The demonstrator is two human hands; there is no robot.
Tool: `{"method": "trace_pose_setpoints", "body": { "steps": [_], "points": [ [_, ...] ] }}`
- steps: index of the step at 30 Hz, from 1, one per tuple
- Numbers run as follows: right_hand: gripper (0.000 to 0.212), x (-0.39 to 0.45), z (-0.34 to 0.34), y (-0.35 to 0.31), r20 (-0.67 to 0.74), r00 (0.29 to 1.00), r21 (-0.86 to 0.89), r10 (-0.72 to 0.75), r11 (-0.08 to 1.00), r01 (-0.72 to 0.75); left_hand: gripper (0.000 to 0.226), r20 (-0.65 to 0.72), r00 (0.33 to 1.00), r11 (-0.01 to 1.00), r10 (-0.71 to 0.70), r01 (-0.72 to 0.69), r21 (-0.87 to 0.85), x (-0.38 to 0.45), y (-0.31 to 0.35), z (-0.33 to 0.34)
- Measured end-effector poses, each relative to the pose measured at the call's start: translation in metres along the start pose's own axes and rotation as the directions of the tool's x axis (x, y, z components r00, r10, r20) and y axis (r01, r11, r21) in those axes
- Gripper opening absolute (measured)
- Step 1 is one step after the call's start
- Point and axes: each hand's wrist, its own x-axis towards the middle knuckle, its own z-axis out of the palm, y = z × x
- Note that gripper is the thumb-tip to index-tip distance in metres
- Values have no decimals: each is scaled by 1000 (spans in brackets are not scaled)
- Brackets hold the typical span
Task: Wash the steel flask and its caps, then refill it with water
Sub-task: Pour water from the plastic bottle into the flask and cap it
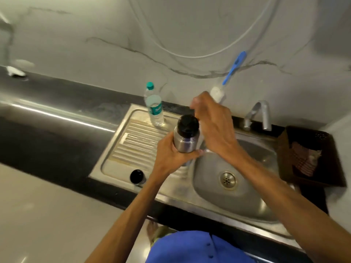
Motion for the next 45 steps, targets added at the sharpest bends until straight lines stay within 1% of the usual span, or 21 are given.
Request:
{"method": "trace_pose_setpoints", "body": {
  "steps": [1,2,3,5,7,10,13,16,19,21,23,25,27,29,30,31,33,36,39,42,45],
  "points": [
    [35,3,18,-6,-36,996,206,77,976,-68,60,-49,999,1000,-13,13,12,-1,-7,-22],
    [31,4,36,-8,-47,992,285,119,953,-101,62,-81,996,999,-26,27,20,-3,-14,-44],
    [26,4,58,-9,-13,992,241,127,963,-120,63,-108,994,999,-35,38,21,-5,-20,-68],
    [14,-2,104,4,209,974,-45,89,996,-81,61,-141,988,998,-62,61,-6,-10,-27,-115],
    [23,-17,149,17,498,866,-231,48,970,79,63,-148,984,995,-99,94,-39,-16,-40,-159],
    [67,-48,209,36,780,626,-287,18,899,332,66,-153,977,989,-146,143,-26,-26,-66,-213],
    [90,-74,259,47,873,482,-363,66,749,554,68,-158,972,984,-175,180,14,-36,-93,-254],
    [89,-81,285,55,905,406,-385,126,647,658,65,-145,973,981,-179,187,45,-46,-117,-277],
    [73,-82,300,63,884,447,-423,136,638,643,66,-133,972,978,-193,202,57,-52,-142,-285],
    [62,-84,305,68,843,521,-448,133,708,545,69,-140,965,973,-220,228,46,-53,-159,-284],
    [51,-84,307,67,745,643,-468,175,825,318,74,-136,959,966,-250,256,25,-50,-176,-281],
    [49,-79,300,63,592,740,-406,320,911,-70,76,-117,952,958,-284,286,-2,-44,-190,-274],
    [53,-65,287,52,489,691,-213,532,841,-497,73,-99,953,958,-287,287,-21,-38,-196,-266],
    [54,-48,269,35,551,530,33,645,618,-786,73,-86,960,963,-268,265,-40,-33,-198,-254],
    [58,-40,261,24,614,477,158,629,495,-855,74,-70,964,967,-255,252,-47,-31,-197,-248],
    [64,-33,252,13,644,474,277,600,395,-876,75,-51,971,971,-234,231,-56,-29,-197,-241],
    [64,-19,239,-12,628,541,458,560,297,-838,73,-8,980,979,-198,197,-59,-25,-199,-231],
    [54,-10,227,-43,583,666,596,465,312,-740,68,41,985,985,-166,168,-30,-21,-209,-218],
    [55,-13,221,-70,554,764,601,329,478,-641,66,80,982,985,-170,172,-11,-20,-221,-208],
    [47,-16,225,-92,447,849,418,283,773,-478,65,87,983,986,-163,164,-10,-20,-228,-202],
    [50,-19,235,-99,382,914,227,134,946,-233,67,80,980,981,-184,188,-53,-21,-234,-203]
  ]
}}
